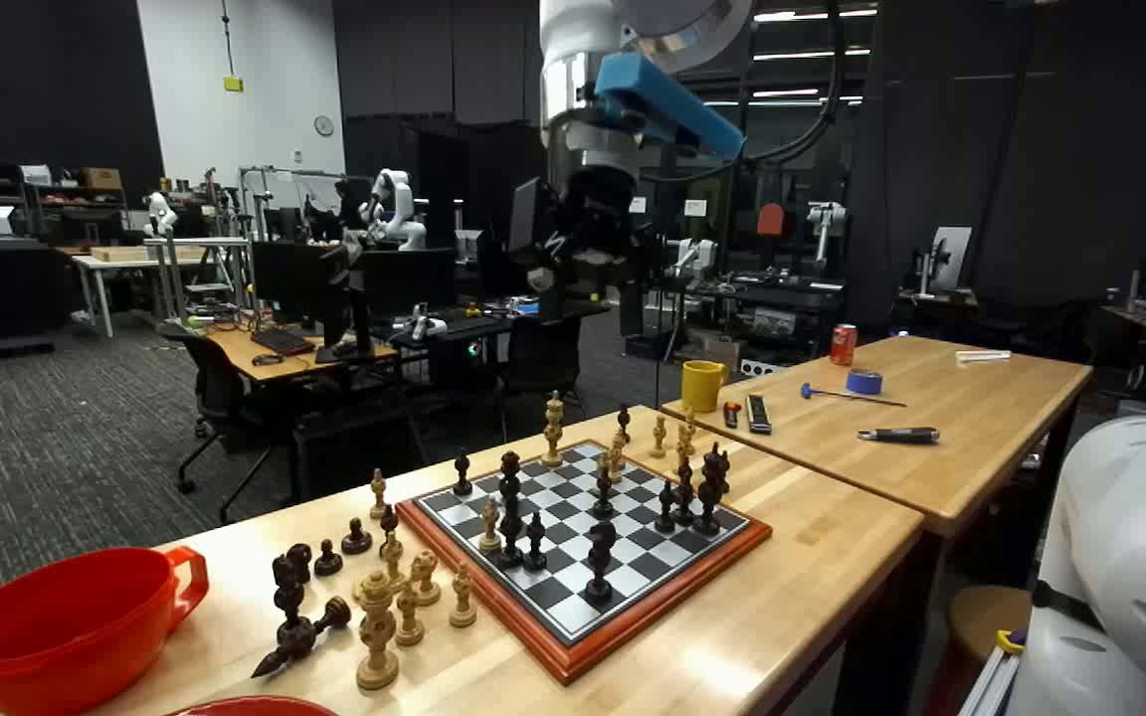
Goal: Move the chess piece forward slightly
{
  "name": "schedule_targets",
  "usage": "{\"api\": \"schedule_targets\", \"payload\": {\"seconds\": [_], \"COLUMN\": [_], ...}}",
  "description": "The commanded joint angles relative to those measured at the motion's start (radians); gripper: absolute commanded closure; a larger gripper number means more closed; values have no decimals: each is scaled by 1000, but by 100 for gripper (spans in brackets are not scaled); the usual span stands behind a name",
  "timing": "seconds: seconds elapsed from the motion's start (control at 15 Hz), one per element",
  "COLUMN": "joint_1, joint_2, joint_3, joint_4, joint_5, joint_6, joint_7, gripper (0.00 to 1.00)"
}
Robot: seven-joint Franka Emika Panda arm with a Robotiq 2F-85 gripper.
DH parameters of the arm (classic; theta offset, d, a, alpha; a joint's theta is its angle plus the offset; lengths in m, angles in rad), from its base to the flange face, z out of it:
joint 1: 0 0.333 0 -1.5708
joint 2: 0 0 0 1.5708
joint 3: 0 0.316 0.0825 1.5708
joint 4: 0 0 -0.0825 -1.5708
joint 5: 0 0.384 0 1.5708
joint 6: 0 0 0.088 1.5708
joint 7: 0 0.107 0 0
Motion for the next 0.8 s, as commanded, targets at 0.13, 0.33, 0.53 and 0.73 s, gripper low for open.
{"api": "schedule_targets", "payload": {"seconds": [0.13,0.33,0.53,0.73], "joint_1": [-19,-19,-23,-22], "joint_2": [0,1,25,92], "joint_3": [16,16,20,16], "joint_4": [5,6,22,47], "joint_5": [4,4,-21,-54], "joint_6": [-4,-4,-18,-42], "joint_7": [-5,-5,-9,-67], "gripper": [0,0,0,0]}}
